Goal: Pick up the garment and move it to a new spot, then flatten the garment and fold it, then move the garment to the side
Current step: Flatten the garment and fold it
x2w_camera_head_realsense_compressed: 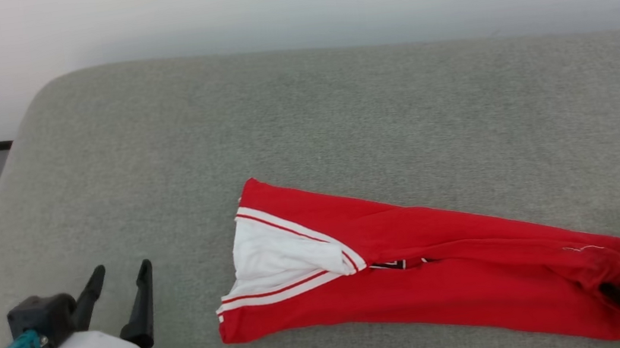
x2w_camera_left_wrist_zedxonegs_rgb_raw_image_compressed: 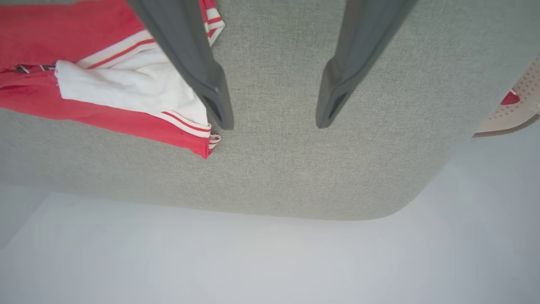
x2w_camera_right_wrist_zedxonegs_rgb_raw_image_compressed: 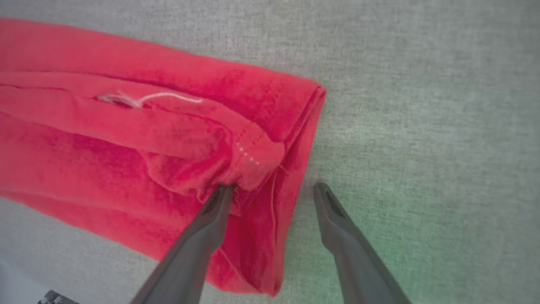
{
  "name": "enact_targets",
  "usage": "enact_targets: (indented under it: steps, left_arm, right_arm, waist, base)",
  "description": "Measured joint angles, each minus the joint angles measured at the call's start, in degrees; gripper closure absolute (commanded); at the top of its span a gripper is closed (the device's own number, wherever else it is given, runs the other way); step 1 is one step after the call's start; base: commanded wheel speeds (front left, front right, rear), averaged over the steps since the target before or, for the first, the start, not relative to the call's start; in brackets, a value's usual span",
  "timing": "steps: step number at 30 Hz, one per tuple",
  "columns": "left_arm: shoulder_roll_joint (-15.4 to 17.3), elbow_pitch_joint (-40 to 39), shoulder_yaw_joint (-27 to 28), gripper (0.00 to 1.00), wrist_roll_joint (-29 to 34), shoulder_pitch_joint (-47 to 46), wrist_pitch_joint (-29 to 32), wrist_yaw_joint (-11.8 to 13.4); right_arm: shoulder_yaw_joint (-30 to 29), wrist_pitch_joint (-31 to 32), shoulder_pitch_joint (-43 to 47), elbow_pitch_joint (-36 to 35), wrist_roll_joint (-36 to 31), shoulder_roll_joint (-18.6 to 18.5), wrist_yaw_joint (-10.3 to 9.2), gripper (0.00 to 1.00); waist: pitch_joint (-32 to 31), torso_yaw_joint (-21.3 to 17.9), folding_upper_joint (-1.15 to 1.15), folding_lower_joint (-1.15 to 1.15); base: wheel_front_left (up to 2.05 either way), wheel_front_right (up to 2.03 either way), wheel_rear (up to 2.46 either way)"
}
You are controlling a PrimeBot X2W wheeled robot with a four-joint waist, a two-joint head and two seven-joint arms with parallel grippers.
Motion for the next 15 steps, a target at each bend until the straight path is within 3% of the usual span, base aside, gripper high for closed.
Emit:
enact_targets:
  steps: [4, 5, 6, 7, 15]
  left_arm:
    - [-1.4, 1.9, 1.6, 0.0, 0.2, 1.8, -1.4, -0.6]
    - [-1.9, 2.1, 2.3, 0.0, 0.1, 2.2, -1.6, -0.9]
    - [-2.5, 2.3, 2.7, 0.0, -0.1, 2.4, -1.8, -1.3]
    - [-2.7, 2.6, 2.9, 0.0, 0.2, 2.6, -1.8, -1.4]
    - [-4.5, 2.9, 7.0, 0.0, 1.2, 6.1, -2.1, -2.4]
  right_arm:
    - [2.0, -0.2, -2.3, 4.3, 1.2, -1.0, 0.0, 0.0]
    - [2.6, 0.0, -2.9, 5.4, 1.5, -1.5, 0.0, 0.46]
    - [3.3, -0.1, -3.3, 6.2, 1.5, -2.0, 0.01, 0.7]
    - [3.9, 0.0, -3.8, 7.0, 1.7, -2.4, 0.01, 1.0]
    - [6.0, -0.5, -5.8, 10.9, 4.8, -3.9, 0.03, 1.0]
  waist:
    - [0.1, 1.4, 0.0, 0.0]
    - [0.1, 1.7, 0.0, 0.0]
    - [0.1, 2.0, 0.0, 0.0]
    - [0.0, 2.3, 0.0, 0.0]
    - [-0.6, 3.4, 0.0, 0.0]
  base:
    - [0.0, 0.0, 0.0]
    - [0.0, 0.0, 0.0]
    - [0.0, 0.0, 0.0]
    - [0.0, 0.0, 0.0]
    - [0.0, 0.0, 0.0]
